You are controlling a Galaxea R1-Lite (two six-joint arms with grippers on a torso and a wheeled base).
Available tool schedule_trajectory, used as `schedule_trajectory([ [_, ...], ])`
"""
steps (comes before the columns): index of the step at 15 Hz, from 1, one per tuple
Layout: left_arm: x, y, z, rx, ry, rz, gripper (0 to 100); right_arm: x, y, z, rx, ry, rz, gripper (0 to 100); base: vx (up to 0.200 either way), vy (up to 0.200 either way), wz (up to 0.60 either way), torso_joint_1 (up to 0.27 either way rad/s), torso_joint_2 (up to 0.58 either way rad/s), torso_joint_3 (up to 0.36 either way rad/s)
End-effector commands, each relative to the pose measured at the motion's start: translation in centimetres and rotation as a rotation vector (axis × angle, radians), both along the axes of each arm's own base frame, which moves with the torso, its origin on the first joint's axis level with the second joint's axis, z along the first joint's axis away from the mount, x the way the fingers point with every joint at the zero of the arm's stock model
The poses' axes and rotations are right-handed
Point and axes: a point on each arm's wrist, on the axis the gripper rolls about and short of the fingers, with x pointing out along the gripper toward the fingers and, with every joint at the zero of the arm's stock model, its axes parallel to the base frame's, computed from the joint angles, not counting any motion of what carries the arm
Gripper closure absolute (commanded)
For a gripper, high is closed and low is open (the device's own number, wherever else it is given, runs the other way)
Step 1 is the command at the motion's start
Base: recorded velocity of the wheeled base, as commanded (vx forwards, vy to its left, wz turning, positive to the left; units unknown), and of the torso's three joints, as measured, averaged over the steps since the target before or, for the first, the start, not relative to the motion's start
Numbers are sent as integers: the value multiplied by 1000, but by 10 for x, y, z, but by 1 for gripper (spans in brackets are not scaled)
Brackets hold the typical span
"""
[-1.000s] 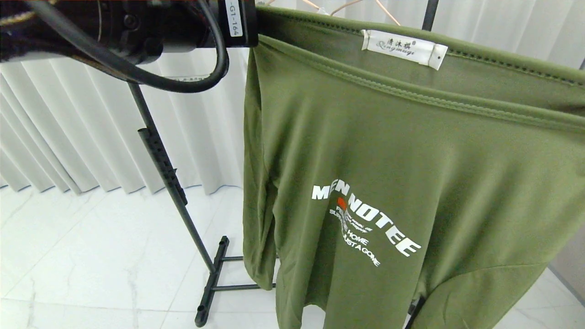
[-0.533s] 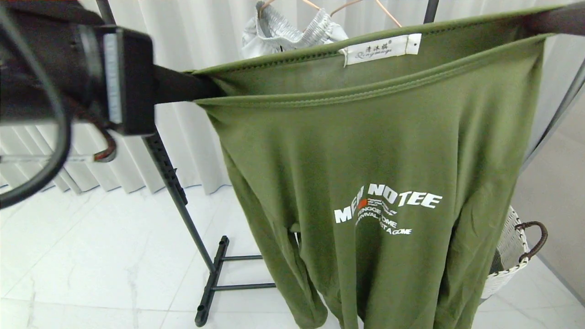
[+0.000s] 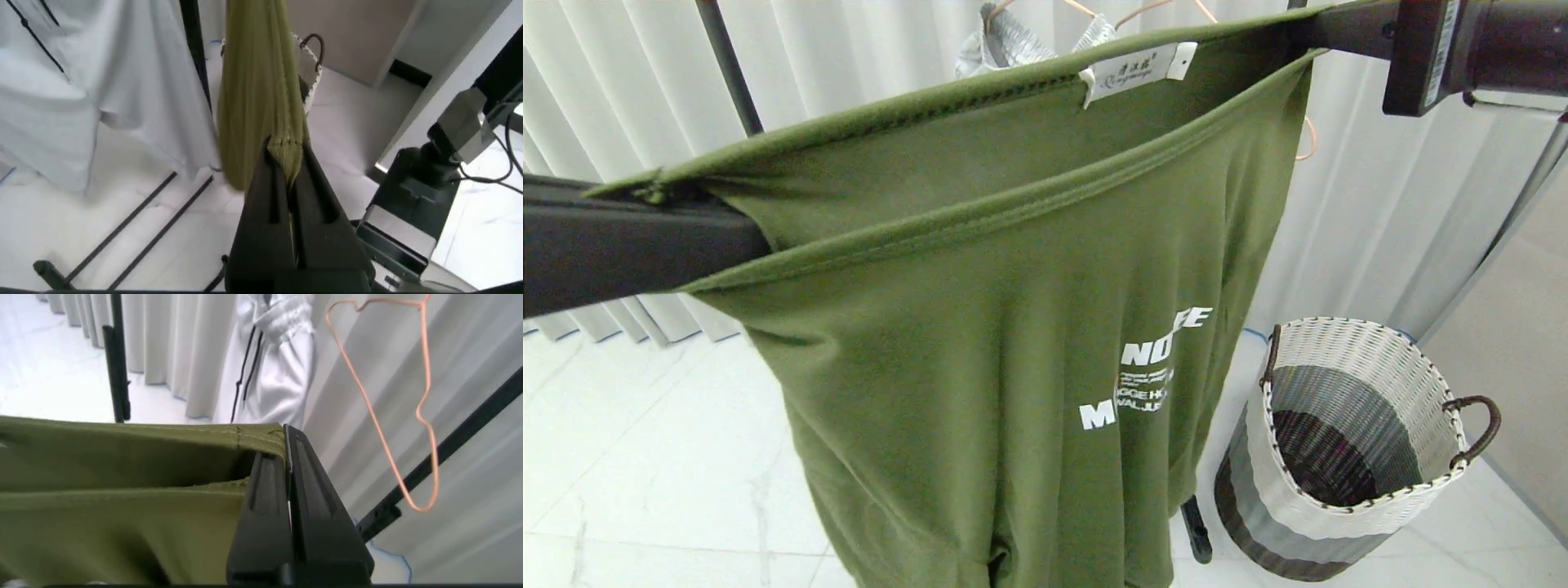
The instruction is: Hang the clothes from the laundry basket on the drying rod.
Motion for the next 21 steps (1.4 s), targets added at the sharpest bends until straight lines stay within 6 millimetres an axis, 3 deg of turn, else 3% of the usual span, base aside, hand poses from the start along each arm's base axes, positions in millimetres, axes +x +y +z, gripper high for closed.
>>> schedule_trajectory([
  [1, -4, 4, 0, -9, -6, -16, 100, 3, 2, -3, -9, 9, -7, 100, 0, 0, 0, 0, 0, 0],
  [4, 12, -8, -2, 69, -54, 78, 100, -6, -14, 6, -5, 6, -41, 100, 0, 0, 0, 0, 0, 0],
  [7, 72, -30, -3, 92, -176, 315, 100, -20, -29, 14, -32, 33, -69, 100, 0, 0, 0, 0, 0, 0],
  [9, 90, -45, -7, 43, -238, 385, 100, -29, -37, 2, -85, 91, -70, 100, 0, 0, 0, 0, 0, 0],
  [14, 89, -45, -7, 45, -253, 399, 100, -31, -38, -5, -105, 110, -66, 100, 0, 0, 0, 0, 0, 0],
  [15, 89, -45, -7, 44, -254, 399, 100, -31, -37, -6, -107, 112, -66, 0, 0, 0, 0, 0, 0, 0],
  [21, 95, -39, -8, 54, -255, 466, 100, -40, -49, -10, -112, 118, -77, 0, 0, 0, 0, 0, 0, 0],
])
